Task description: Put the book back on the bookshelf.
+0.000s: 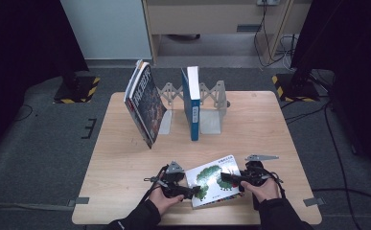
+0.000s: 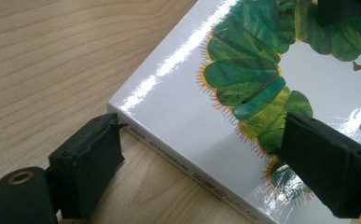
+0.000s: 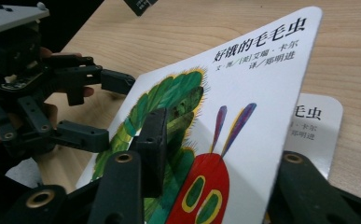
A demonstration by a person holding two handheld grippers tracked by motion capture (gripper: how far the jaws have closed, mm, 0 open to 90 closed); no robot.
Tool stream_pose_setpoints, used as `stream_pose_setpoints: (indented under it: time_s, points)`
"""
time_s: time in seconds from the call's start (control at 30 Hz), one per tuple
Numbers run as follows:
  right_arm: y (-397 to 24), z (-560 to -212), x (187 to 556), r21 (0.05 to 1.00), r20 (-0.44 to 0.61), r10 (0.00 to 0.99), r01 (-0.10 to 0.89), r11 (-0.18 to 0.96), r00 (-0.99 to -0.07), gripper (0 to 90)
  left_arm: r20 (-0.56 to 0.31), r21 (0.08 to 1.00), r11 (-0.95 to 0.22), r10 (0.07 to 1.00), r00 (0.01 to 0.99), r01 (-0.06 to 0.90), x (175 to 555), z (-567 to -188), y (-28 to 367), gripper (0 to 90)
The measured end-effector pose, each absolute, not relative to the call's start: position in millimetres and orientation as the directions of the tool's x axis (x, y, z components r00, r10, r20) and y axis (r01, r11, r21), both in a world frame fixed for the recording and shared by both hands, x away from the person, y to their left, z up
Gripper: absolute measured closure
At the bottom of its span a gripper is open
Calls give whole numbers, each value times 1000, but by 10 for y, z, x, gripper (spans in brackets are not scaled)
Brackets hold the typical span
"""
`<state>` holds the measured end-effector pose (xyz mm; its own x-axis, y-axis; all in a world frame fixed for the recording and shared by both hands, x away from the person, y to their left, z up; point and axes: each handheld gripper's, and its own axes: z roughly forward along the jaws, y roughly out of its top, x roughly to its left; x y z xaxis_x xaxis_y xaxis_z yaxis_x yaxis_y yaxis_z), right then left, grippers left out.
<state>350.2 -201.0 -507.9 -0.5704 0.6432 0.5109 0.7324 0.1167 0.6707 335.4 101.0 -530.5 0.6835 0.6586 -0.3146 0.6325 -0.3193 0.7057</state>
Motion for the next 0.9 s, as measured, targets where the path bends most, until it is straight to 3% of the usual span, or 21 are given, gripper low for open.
stream_pose_setpoints:
  time_s: [0.4,0.9]
  points:
    - [-2026,-5014,3500,677,561,597,733,67,-573,739,-341,696,-300,661,669,652,3354,-5299,1034,121]
    - [-2038,-4926,3481,702,572,550,710,54,-608,816,-370,690,-285,652,662,665,3360,-5300,1043,108]
